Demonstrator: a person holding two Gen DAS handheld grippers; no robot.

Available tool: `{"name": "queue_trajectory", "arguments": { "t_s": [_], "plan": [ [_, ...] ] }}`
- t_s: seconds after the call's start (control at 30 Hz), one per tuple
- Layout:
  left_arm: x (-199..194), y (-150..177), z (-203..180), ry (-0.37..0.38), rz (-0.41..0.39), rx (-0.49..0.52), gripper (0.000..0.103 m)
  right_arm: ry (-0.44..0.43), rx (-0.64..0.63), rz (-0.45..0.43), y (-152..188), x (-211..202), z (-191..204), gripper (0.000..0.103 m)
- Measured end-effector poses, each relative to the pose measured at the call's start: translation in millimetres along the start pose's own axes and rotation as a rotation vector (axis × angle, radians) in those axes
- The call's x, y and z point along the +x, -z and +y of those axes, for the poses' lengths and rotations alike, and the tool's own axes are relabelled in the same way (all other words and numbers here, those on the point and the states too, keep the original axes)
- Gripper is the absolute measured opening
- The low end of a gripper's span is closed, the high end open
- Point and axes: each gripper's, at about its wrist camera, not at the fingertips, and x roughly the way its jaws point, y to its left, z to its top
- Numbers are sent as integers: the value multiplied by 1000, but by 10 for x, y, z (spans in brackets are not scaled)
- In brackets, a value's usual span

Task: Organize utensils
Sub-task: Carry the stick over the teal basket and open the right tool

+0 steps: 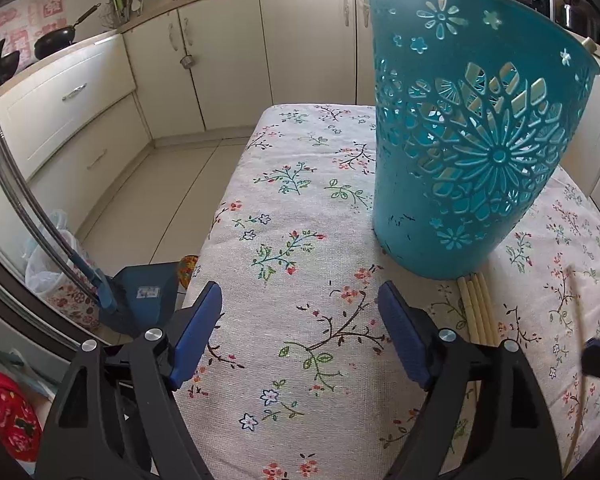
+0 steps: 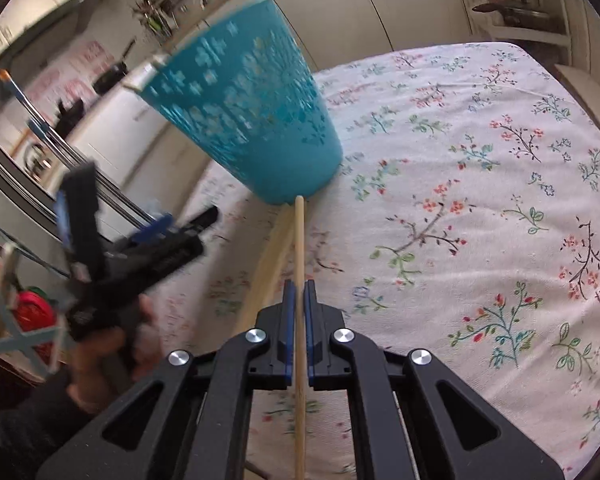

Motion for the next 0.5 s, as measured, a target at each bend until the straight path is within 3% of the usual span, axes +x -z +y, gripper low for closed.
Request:
{"name": "queue_trajectory", "arguments": {
  "t_s": [0.13,0.33,0.5],
  "plan": [
    [13,0,2,2,7,2,78,-124,23,-87,-167,-289,162,5],
    [38,-2,4,7,19,3,79,-283,-28,-235,-674,-612,563,5],
    [46,-3,6,8,21,6,79,-332,-113,-371,-1178,-781,930,5]
  ]
}}
